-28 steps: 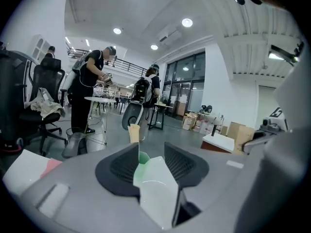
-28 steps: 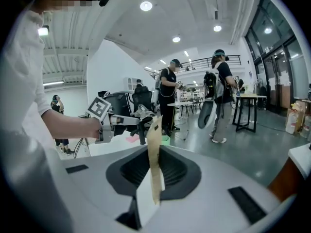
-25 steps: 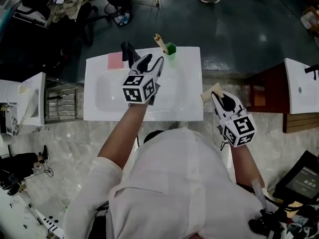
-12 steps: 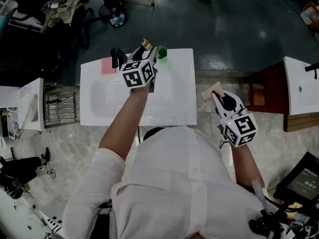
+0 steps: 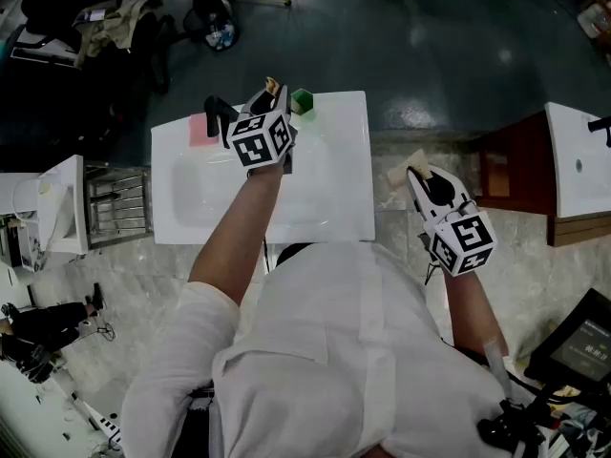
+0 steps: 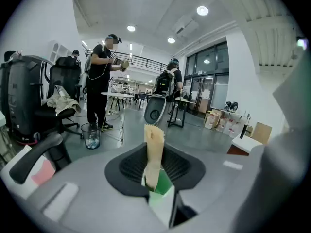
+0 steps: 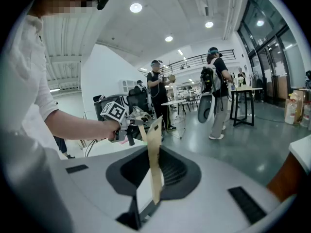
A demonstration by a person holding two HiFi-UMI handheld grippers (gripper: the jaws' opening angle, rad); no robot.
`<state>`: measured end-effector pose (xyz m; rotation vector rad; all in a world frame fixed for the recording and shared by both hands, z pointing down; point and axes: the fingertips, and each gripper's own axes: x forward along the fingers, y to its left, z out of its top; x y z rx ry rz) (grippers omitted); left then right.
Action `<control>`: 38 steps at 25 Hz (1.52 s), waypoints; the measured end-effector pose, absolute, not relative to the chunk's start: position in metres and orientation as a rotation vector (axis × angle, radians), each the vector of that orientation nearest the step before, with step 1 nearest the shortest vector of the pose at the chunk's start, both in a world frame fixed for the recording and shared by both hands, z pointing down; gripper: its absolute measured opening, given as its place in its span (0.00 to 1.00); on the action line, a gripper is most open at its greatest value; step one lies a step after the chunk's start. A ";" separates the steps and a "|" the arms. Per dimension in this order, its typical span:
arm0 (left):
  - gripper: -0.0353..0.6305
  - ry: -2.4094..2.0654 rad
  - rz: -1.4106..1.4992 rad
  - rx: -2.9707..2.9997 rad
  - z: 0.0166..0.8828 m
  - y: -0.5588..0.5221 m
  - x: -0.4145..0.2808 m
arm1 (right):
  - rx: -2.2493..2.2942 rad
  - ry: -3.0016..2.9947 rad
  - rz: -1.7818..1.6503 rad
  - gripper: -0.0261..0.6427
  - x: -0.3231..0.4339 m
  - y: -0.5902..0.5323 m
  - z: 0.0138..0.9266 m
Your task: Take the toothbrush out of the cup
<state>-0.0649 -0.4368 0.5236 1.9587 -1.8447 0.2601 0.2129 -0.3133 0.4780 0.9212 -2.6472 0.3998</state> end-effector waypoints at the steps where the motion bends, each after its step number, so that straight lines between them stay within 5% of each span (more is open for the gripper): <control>1: 0.18 -1.845 0.263 1.964 0.522 -0.437 -0.065 | 0.922 -2.647 0.402 0.11 0.213 -0.313 0.478; 38: 0.17 -1.758 -0.057 2.303 0.356 -0.325 -0.107 | 0.894 -2.661 0.302 0.11 0.136 -0.278 0.439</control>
